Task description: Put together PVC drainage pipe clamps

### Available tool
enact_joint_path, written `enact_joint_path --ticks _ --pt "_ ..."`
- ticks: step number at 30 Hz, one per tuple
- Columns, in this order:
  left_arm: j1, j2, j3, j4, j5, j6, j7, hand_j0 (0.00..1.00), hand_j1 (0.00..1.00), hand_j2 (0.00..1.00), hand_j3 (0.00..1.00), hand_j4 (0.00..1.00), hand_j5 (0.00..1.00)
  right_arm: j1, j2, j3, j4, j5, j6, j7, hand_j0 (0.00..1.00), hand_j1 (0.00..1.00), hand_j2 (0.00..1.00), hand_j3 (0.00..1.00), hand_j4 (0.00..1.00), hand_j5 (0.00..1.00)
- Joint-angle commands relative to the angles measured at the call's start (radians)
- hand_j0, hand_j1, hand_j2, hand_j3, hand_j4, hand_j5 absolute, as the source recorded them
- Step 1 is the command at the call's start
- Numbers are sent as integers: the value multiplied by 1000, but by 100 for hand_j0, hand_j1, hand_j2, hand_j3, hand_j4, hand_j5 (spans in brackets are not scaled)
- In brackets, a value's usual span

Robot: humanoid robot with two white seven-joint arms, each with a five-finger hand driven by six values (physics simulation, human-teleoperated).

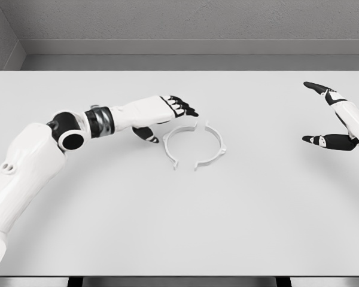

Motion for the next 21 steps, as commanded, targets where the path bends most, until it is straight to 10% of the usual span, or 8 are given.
enact_joint_path --ticks 1,21 --pt "0 1 0 -9 7 2 0 100 100 100 100 100 100 0 -2 -1 2 -7 1 0 100 100 100 100 100 100" --pt "21 -13 1 -2 -5 2 -1 100 100 100 100 100 100 -9 -3 -1 12 -4 1 2 100 100 100 100 100 100"
